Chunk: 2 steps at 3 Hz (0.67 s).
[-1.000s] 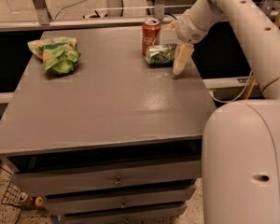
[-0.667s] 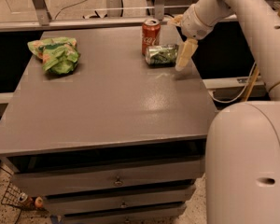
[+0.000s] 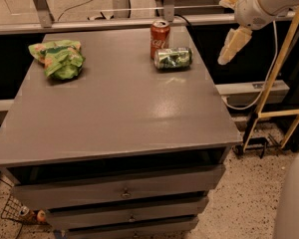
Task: Move green can near coke can
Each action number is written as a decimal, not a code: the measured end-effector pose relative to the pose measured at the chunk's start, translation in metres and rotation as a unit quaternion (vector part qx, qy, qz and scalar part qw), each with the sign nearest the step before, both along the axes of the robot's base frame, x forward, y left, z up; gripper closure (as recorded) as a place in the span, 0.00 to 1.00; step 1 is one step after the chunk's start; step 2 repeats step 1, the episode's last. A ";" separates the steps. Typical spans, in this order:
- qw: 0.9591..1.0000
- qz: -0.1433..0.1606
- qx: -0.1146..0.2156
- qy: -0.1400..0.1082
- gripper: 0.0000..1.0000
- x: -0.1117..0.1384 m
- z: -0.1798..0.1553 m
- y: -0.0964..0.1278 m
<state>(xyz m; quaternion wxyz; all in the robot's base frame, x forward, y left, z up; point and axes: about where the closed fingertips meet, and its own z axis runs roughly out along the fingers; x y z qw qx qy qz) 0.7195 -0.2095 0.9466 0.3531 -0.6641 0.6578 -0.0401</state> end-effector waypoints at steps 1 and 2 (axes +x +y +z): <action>1.000 0.009 -0.001 0.006 0.00 0.003 -0.008 0.008; 1.000 0.009 -0.001 0.006 0.00 0.003 -0.008 0.008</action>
Offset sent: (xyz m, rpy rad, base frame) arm 0.0000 0.0000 0.0000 0.0000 0.0000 0.0000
